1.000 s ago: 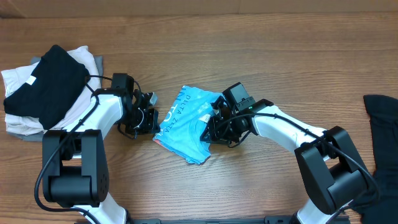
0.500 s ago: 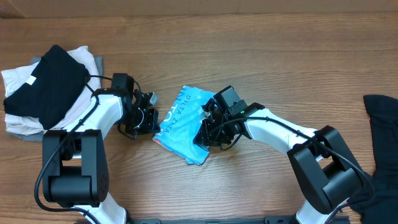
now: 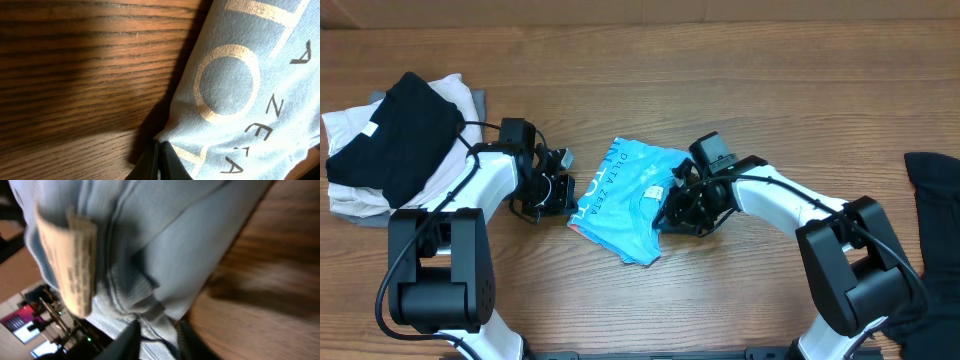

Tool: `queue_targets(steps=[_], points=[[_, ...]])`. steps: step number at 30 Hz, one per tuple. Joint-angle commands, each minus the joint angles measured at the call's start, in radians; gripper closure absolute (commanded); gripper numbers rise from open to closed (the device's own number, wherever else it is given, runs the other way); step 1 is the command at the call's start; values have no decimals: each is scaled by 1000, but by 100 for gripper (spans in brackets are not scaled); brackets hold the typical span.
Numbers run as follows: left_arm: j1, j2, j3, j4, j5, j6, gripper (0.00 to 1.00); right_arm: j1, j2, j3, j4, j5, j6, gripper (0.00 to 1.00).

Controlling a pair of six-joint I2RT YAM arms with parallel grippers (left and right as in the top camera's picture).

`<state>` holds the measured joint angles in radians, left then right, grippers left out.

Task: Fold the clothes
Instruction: 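Hold the bundle with both grippers and press its sides inward, then release the bundle and lift both grippers away to the sides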

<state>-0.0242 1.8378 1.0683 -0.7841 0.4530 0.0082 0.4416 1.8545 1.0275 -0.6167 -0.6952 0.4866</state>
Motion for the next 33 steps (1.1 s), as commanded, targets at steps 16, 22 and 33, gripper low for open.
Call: queue_targets(steps=[16,22,33], points=[[5,-13,-2,3,77,23,72,-3,-108,8,212,-24,6,71],[5,-13,46,-24,95,22,58,48,-50,6,230,30,46,70],[5,-13,154,-87,87,24,52,73,-40,8,173,96,45,96]])
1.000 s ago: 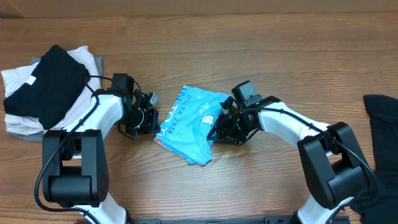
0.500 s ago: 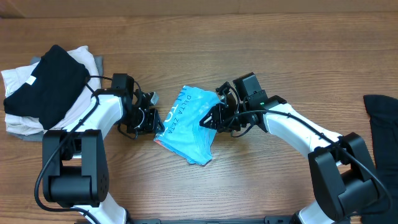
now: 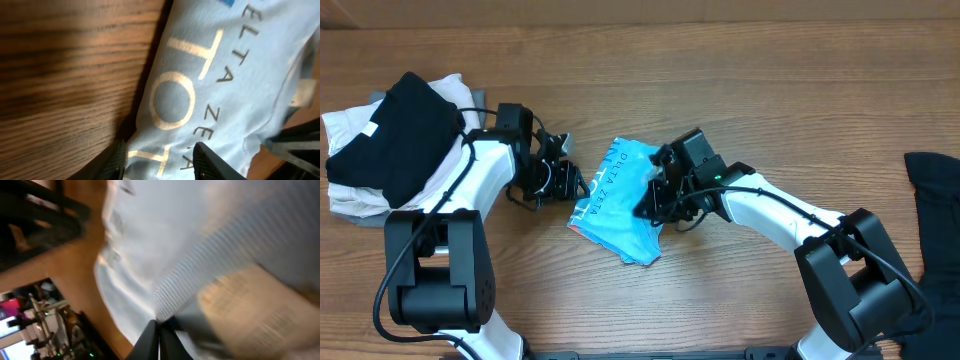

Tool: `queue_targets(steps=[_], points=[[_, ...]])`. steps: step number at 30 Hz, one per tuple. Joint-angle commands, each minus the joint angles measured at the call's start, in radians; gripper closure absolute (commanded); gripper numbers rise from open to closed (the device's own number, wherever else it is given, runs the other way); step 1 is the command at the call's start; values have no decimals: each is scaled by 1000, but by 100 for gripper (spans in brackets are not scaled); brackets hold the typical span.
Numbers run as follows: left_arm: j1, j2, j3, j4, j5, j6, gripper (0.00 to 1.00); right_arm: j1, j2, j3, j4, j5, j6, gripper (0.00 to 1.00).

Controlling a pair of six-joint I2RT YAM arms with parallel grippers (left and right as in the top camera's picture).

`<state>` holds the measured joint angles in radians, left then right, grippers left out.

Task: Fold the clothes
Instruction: 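Release the bundle and lift both grippers away to the sides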

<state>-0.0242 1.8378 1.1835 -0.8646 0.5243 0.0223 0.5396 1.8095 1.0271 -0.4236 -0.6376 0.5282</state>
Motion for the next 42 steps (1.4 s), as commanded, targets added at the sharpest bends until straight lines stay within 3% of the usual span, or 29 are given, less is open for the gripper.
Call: queue_targets(steps=[1,6,9,14,23,26,29,32,34,37,39,42], points=[[5,-13,48,-11,16,9,51,-40,5,8,-45,39,0,96],[5,-13,65,-8,16,9,47,-117,-10,8,-148,31,-29,91],[2,-13,65,14,20,9,43,-167,-45,8,-146,-45,-109,73],[2,-13,65,64,21,6,33,-219,-72,8,-100,-70,-73,47],[2,-13,65,44,32,0,34,-150,53,8,3,12,107,38],[2,-13,65,24,45,1,35,-133,116,7,-41,45,232,38],[2,-13,64,16,45,1,35,-132,165,7,-10,43,261,42],[2,-13,65,16,45,1,35,-141,174,7,60,42,242,58],[2,-13,65,13,45,1,35,-169,173,14,74,30,202,76],[2,-13,65,9,45,1,35,-243,173,40,-31,18,90,91],[2,-13,65,12,45,1,35,-306,173,69,-129,17,7,91],[-3,-13,65,35,53,1,34,-408,173,132,-218,75,-138,83]])
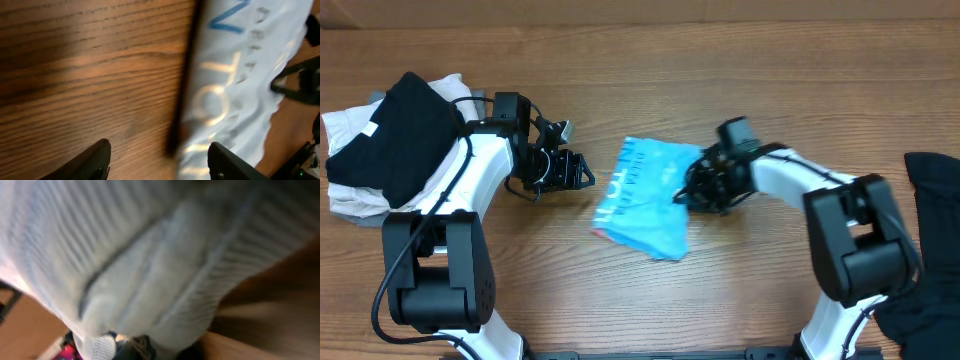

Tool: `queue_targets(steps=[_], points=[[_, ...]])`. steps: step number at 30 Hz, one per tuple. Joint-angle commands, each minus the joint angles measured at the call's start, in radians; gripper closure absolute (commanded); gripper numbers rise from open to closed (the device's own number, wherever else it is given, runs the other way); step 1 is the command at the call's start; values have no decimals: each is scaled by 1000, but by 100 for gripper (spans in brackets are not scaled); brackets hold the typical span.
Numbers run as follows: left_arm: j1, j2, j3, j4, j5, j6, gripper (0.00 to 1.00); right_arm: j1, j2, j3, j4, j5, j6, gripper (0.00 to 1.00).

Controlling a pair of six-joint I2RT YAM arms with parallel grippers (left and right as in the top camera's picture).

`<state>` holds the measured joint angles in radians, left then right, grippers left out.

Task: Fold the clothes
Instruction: 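Release the bundle and lift both grippers away to the sides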

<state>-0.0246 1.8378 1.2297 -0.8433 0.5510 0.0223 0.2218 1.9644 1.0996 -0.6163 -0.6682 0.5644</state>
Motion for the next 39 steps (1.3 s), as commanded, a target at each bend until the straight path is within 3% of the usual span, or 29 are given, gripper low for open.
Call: queue_targets(steps=[1,3,5,10,12,15,16,18,24,29,32,36,39], points=[[-6,-13,19,24,27,1,34,-119,18,82,-30,139,-230,78],[-16,-13,18,46,27,0,33,-167,16,129,-38,171,-384,62],[-35,-13,18,66,27,0,31,-200,10,189,-118,180,-480,52],[-85,-13,18,80,26,0,30,-242,-28,323,-319,181,-485,50],[-101,-13,18,88,26,0,37,-245,-57,356,-365,172,-445,57],[-115,-13,19,100,26,-4,60,-228,-87,361,-403,108,-378,90],[-115,-13,18,105,26,-10,69,-215,-87,361,-419,92,-377,94],[-115,-13,19,119,27,-40,76,-177,-81,340,-429,97,-367,96],[-115,-13,19,160,47,-87,74,-54,-32,168,-339,174,-216,96],[-115,-13,19,172,56,-87,73,-34,16,18,-214,198,-135,96],[-115,-13,19,164,57,-87,72,-104,27,13,-227,301,-117,96],[-115,-13,19,170,75,-87,69,-241,26,53,-228,617,-71,96],[-116,-13,19,176,75,-87,64,-321,24,140,-227,631,-137,96]])
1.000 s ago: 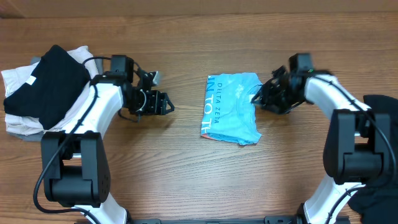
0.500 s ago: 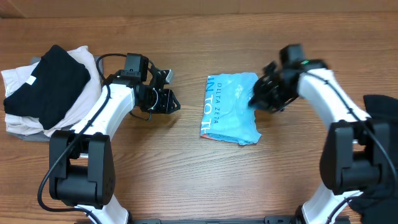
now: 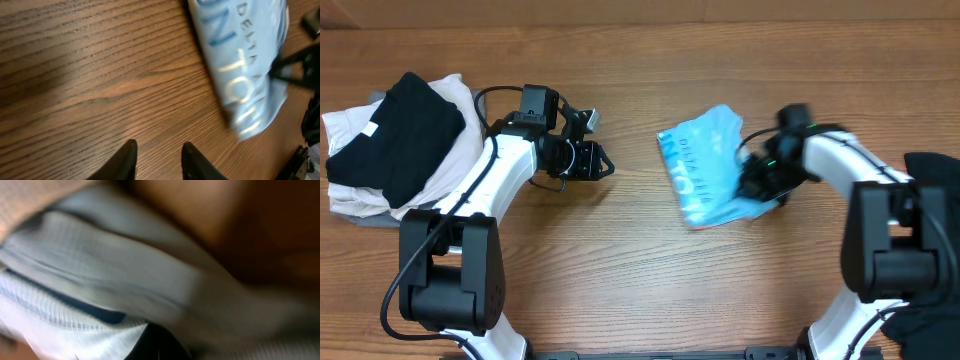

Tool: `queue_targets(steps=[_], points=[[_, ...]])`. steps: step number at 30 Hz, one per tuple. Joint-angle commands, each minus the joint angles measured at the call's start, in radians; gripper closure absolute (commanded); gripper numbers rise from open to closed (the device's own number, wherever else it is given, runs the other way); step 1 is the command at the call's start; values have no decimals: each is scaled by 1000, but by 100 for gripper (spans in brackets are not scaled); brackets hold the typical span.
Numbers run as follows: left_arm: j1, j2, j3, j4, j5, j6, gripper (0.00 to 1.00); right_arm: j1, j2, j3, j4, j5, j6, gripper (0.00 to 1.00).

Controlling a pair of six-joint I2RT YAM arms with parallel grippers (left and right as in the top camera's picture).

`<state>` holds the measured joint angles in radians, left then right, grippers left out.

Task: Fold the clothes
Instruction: 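Release the bundle and lift both grippers away to the sides, then move both grippers down to the bundle's left and right edges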

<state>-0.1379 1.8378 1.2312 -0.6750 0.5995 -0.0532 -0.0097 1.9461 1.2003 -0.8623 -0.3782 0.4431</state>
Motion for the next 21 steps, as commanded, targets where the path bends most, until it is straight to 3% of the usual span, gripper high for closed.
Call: queue_targets(steps=[1,3,10,21], points=[[-2,-13,17,11,26,-11,59,-106,40,73,12,314,-45,96],[-2,-13,17,10,26,-11,50,-133,32,156,-39,228,-85,96],[-2,-13,17,11,26,-11,45,-124,7,325,-184,-97,-181,95],[-2,-13,17,1,26,-11,45,81,92,129,47,64,-122,93]])
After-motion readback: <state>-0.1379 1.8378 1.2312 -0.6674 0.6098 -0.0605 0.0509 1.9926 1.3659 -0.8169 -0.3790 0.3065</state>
